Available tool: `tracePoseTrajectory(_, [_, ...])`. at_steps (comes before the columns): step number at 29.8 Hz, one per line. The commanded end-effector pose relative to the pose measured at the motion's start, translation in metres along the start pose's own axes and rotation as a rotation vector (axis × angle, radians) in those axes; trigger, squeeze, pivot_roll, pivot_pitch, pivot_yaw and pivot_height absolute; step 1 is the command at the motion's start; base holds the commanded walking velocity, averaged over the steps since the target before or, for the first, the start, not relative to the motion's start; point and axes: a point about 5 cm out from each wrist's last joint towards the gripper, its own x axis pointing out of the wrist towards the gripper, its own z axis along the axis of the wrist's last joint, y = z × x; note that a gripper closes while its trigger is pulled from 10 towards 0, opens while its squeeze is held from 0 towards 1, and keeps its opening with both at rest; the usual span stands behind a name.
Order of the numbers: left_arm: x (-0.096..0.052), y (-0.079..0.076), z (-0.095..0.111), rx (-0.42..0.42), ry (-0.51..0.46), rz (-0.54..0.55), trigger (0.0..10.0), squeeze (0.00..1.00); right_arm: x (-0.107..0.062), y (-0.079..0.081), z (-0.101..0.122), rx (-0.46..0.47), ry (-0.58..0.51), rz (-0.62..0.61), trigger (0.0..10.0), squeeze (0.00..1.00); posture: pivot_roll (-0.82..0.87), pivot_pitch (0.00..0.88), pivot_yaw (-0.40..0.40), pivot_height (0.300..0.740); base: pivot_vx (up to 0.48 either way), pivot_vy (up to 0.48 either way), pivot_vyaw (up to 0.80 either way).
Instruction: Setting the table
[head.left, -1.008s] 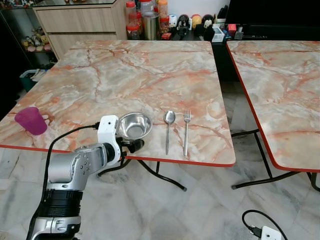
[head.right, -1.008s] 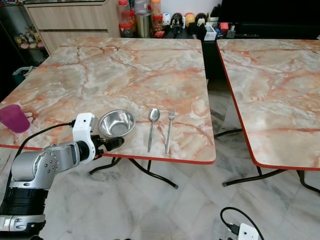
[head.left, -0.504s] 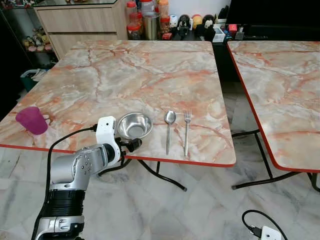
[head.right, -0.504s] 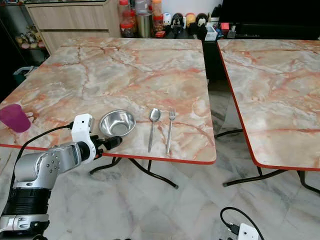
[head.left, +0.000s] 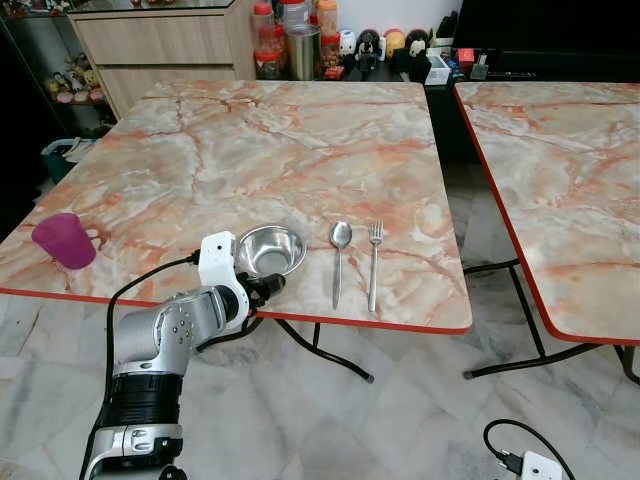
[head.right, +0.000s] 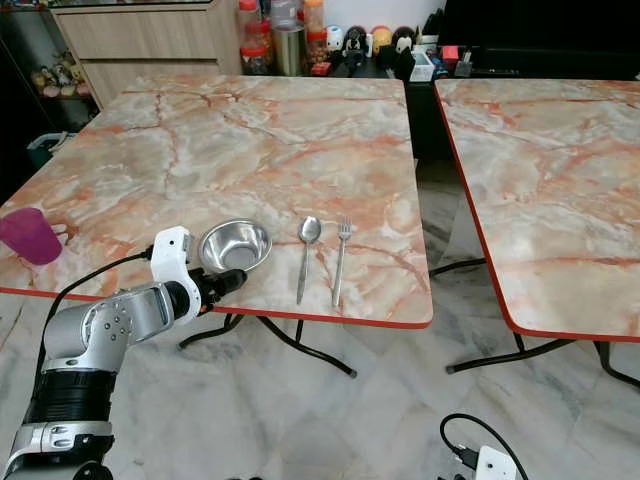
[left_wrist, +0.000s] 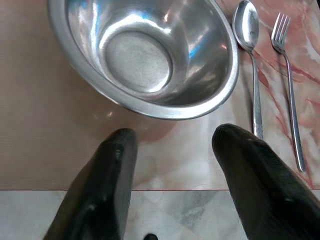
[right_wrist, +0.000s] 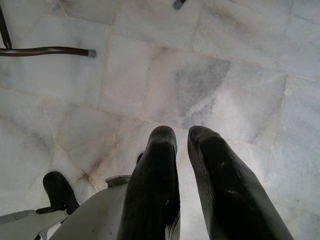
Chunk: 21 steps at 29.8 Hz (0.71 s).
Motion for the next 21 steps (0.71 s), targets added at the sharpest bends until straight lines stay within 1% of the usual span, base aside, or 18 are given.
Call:
tracePoseTrajectory(1, [0.0003, 0.0010, 0.0041, 0.000, -0.007, 0.016, 0.6, 0.00, -0.0007, -0.0015, -0.0030, 0.006, 0.014, -0.006, 10.0, 0.00, 0.08, 0.058, 0.021, 0.740, 0.000, 0.000, 0.00])
tracePoseTrajectory(4, [0.0004, 0.0030, 0.0033, -0.009, -0.006, 0.031, 0.7, 0.00, -0.0006, -0.0015, -0.0029, 0.006, 0.014, -0.005, 10.0, 0.00, 0.08, 0.059, 0.021, 0.740, 0.000, 0.000, 0.00])
tracePoseTrajectory(6, [0.0007, 0.0041, 0.0032, -0.013, -0.006, 0.039, 0.5, 0.00, -0.0006, -0.0014, -0.0030, 0.006, 0.015, -0.005, 10.0, 0.00, 0.08, 0.059, 0.022, 0.740, 0.000, 0.000, 0.00])
tracePoseTrajectory(14, [0.0020, 0.0046, 0.0041, -0.020, -0.007, 0.051, 0.5, 0.00, -0.0007, -0.0012, -0.0031, 0.008, 0.012, -0.004, 10.0, 0.00, 0.08, 0.059, 0.023, 0.740, 0.000, 0.000, 0.00])
tracePoseTrajectory(15, [0.0022, 0.0045, 0.0039, -0.021, -0.006, 0.054, 1.1, 0.00, -0.0007, -0.0012, -0.0030, 0.008, 0.011, -0.004, 10.0, 0.00, 0.08, 0.059, 0.023, 0.740, 0.000, 0.000, 0.00])
tracePoseTrajectory(16, [0.0022, 0.0045, 0.0039, -0.021, -0.006, 0.055, 1.1, 0.00, -0.0007, -0.0012, -0.0030, 0.008, 0.011, -0.004, 10.0, 0.00, 0.08, 0.059, 0.023, 0.740, 0.000, 0.000, 0.00])
tracePoseTrajectory(17, [0.0023, 0.0045, 0.0038, -0.022, -0.006, 0.056, 2.2, 0.00, -0.0007, -0.0012, -0.0030, 0.008, 0.011, -0.004, 10.0, 0.00, 0.08, 0.059, 0.023, 0.740, 0.000, 0.000, 0.00])
tracePoseTrajectory(18, [0.0024, 0.0045, 0.0038, -0.026, -0.006, 0.059, 8.0, 0.00, -0.0008, -0.0013, -0.0030, 0.008, 0.010, -0.004, 10.0, 0.00, 0.08, 0.060, 0.022, 0.740, 0.000, 0.000, 0.00])
tracePoseTrajectory(19, [0.0024, 0.0045, 0.0038, -0.026, -0.006, 0.059, 8.0, 0.00, -0.0008, -0.0013, -0.0030, 0.008, 0.010, -0.004, 10.0, 0.00, 0.08, 0.060, 0.022, 0.740, 0.000, 0.000, 0.00])
tracePoseTrajectory(20, [0.0026, 0.0045, 0.0039, -0.029, -0.008, 0.062, 10.0, 0.00, -0.0008, -0.0013, -0.0029, 0.008, 0.009, -0.004, 10.0, 0.00, 0.08, 0.060, 0.022, 0.740, 0.000, 0.000, 0.00])
tracePoseTrajectory(21, [0.0028, 0.0046, 0.0045, -0.035, -0.013, 0.063, 10.0, 0.00, -0.0007, -0.0012, -0.0027, 0.008, 0.008, -0.003, 10.0, 0.00, 0.08, 0.060, 0.022, 0.740, 0.000, 0.000, 0.00])
